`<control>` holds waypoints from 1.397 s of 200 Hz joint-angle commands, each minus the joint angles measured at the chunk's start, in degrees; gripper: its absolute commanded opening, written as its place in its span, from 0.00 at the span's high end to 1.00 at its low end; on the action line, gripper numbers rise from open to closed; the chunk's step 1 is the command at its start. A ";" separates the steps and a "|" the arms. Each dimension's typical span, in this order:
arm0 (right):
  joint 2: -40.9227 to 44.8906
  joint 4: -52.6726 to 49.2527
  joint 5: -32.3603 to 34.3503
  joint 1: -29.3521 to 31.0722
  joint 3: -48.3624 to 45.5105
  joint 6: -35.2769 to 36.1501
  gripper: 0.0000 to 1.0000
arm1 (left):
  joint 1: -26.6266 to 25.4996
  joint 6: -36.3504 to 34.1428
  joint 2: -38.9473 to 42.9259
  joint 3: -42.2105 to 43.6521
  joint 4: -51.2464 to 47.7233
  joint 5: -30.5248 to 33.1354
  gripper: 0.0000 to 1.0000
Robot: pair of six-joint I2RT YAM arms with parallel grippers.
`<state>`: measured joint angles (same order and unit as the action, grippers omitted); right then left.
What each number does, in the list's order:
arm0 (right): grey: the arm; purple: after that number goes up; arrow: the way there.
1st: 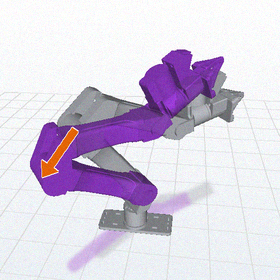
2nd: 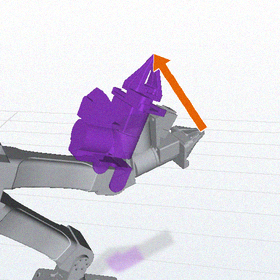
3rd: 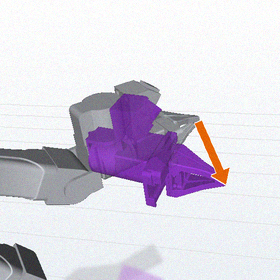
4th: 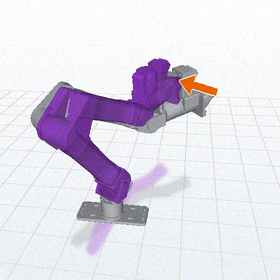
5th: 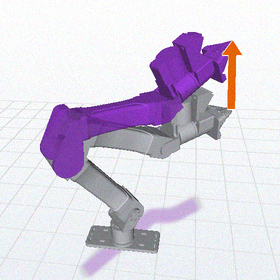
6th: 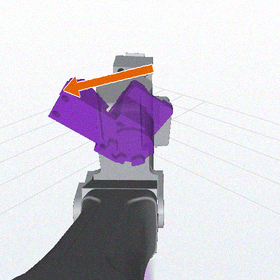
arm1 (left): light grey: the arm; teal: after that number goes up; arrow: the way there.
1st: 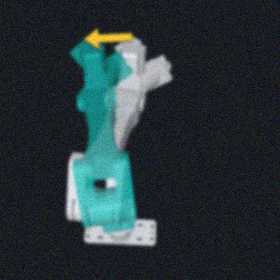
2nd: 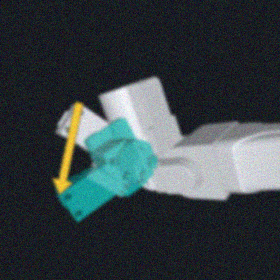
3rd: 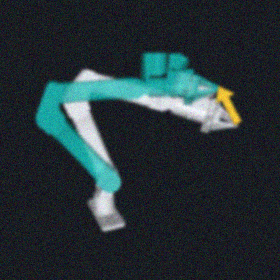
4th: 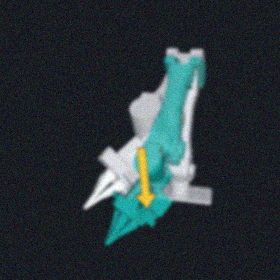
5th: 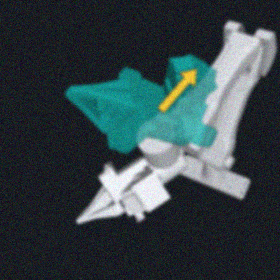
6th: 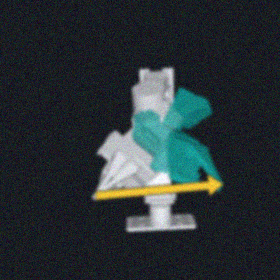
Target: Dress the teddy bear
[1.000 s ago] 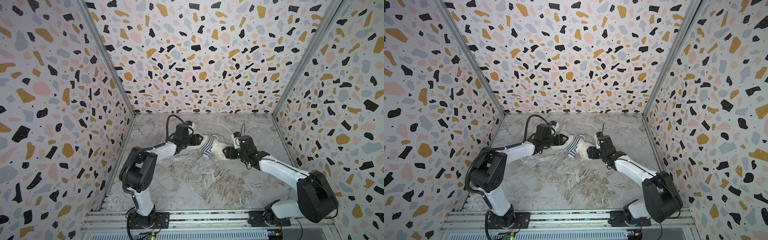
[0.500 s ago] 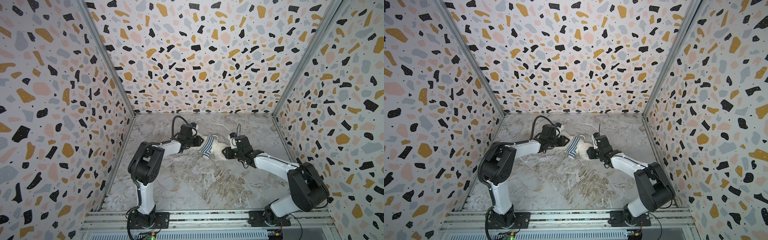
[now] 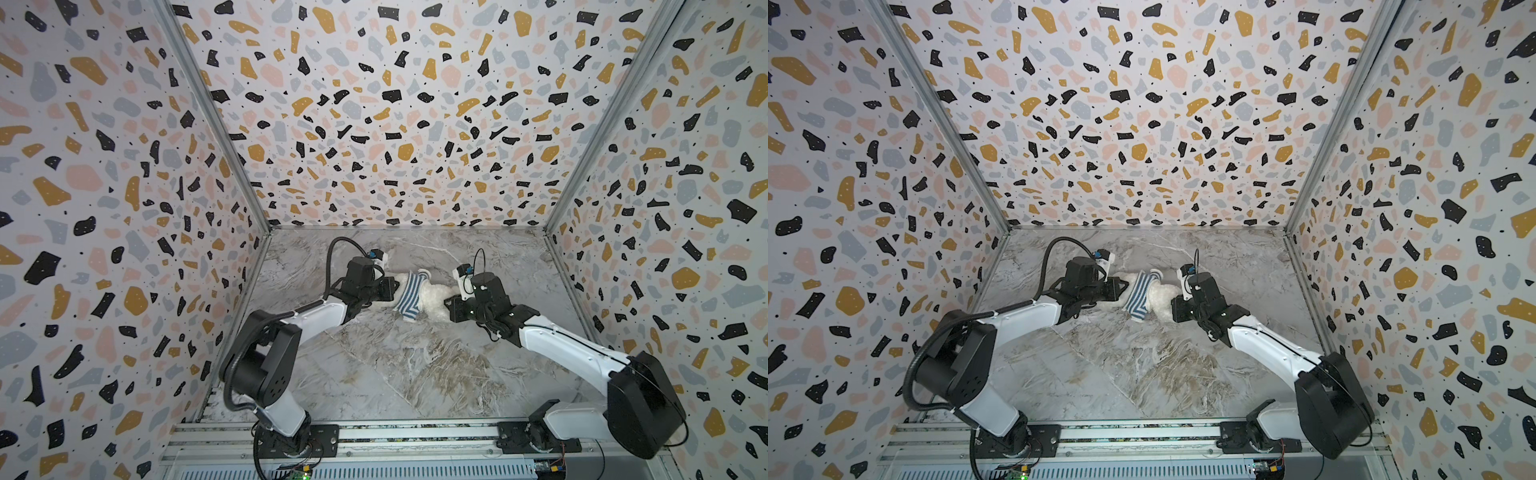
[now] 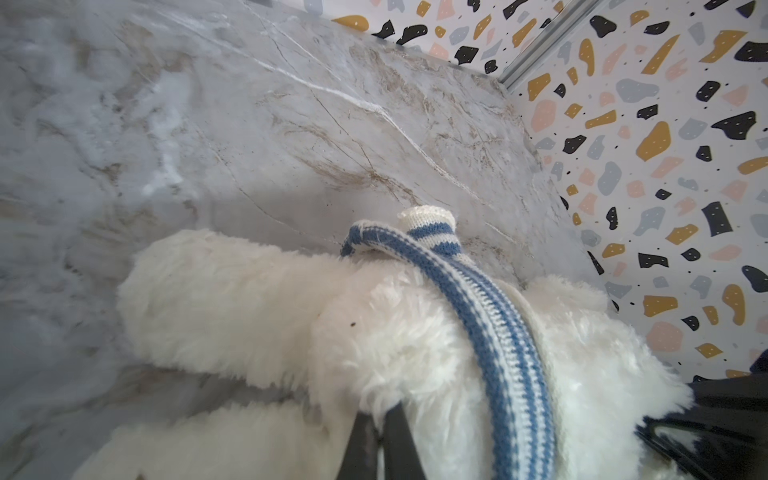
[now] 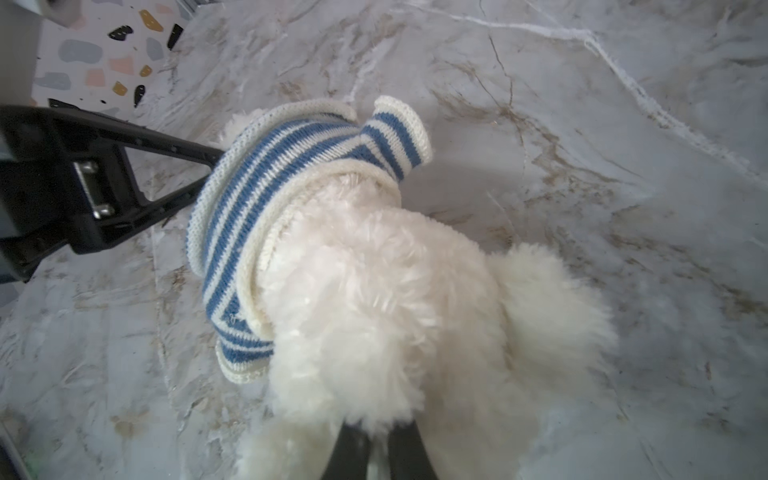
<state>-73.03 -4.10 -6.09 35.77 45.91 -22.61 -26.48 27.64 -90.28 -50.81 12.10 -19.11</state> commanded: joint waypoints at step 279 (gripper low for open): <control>11.95 15.38 11.01 23.37 -21.30 -9.96 0.95 | -21.64 2.11 22.13 6.47 -33.28 28.14 0.71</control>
<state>-62.19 7.46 3.31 58.54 25.06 -32.34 -47.81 30.85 -68.01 -43.75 -19.35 6.31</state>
